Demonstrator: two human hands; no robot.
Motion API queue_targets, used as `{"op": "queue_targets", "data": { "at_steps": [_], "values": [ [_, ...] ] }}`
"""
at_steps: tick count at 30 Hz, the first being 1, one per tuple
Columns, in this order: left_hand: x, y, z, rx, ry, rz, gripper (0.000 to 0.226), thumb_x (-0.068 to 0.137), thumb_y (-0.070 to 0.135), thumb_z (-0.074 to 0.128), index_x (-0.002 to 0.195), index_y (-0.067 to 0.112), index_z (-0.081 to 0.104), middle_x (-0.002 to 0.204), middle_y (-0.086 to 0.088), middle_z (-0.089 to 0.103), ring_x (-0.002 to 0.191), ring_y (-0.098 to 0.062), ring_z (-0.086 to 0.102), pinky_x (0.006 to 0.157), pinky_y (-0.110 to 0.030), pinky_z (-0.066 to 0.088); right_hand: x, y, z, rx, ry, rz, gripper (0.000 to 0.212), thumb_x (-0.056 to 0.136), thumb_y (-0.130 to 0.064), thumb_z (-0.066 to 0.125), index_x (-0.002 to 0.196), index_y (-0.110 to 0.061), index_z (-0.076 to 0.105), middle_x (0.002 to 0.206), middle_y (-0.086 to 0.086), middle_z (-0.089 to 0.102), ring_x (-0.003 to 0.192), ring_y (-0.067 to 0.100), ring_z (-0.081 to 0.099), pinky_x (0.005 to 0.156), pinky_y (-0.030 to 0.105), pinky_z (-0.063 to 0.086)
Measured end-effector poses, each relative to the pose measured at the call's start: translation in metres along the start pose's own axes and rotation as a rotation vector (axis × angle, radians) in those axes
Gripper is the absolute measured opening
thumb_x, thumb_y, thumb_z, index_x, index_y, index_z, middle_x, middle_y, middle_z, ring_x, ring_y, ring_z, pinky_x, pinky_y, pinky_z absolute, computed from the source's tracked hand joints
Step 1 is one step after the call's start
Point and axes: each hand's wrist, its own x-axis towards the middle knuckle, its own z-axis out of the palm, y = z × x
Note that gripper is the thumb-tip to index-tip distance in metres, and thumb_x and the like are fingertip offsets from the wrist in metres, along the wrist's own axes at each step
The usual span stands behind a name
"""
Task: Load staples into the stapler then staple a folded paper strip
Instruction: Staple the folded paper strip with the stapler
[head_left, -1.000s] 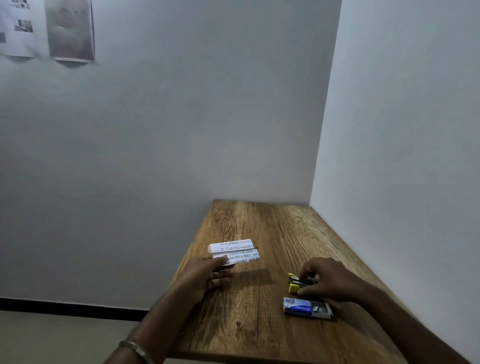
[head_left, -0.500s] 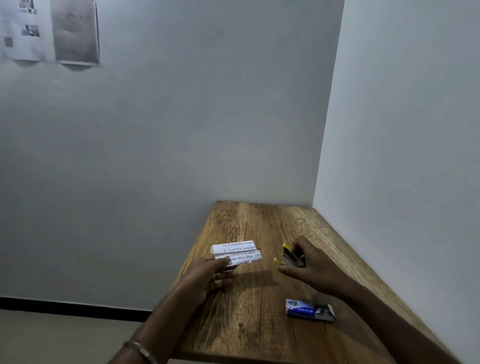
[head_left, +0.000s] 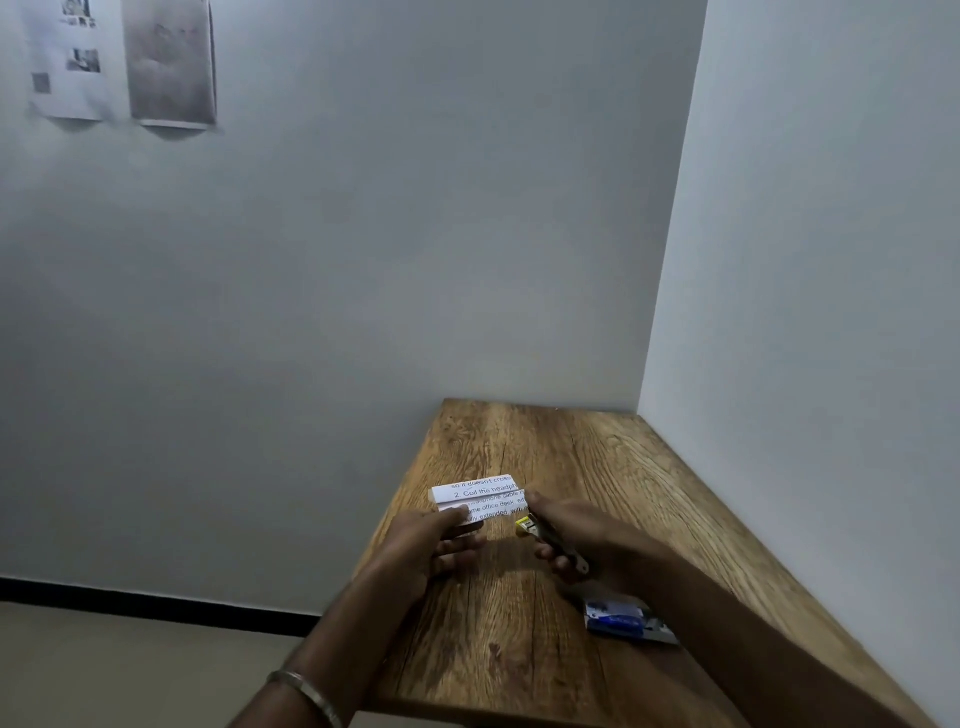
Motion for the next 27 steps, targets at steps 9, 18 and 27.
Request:
{"op": "queue_targets", "data": {
  "at_steps": [9, 18, 27],
  "values": [
    [-0.001, 0.0, 0.0, -0.023, 0.004, 0.026, 0.011, 0.09, 0.004, 0.066, 0.099, -0.002, 0.066, 0.079, -0.017, 0.077, 0.067, -0.024, 0.075, 0.053, -0.028, 0.059, 0.022, -0.003, 0.02, 0.145, -0.036, 0.079, 0.047, 0.086, -0.051, 0.068, 0.105, -0.007, 0.067, 0.073, 0.002, 0.063, 0.055, 0.011, 0.054, 0.045, 0.022, 0.04],
    [-0.004, -0.001, 0.0, -0.008, -0.044, 0.05, 0.017, 0.088, 0.004, 0.069, 0.103, -0.002, 0.065, 0.08, -0.017, 0.076, 0.068, -0.023, 0.074, 0.057, -0.029, 0.06, 0.031, -0.007, 0.031, 0.233, 0.039, 0.041, 0.064, 0.061, -0.051, 0.086, 0.108, -0.009, 0.075, 0.081, 0.003, 0.074, 0.065, 0.015, 0.062, 0.054, 0.025, 0.052],
    [-0.002, -0.002, -0.002, 0.009, -0.076, 0.066, 0.019, 0.087, 0.005, 0.071, 0.105, 0.0, 0.065, 0.084, -0.017, 0.077, 0.068, -0.023, 0.074, 0.057, -0.029, 0.059, 0.035, -0.008, 0.038, 0.271, 0.096, -0.026, 0.055, 0.053, -0.044, 0.09, 0.097, -0.012, 0.079, 0.092, 0.007, 0.076, 0.083, 0.021, 0.06, 0.06, 0.028, 0.052]
  ]
}}
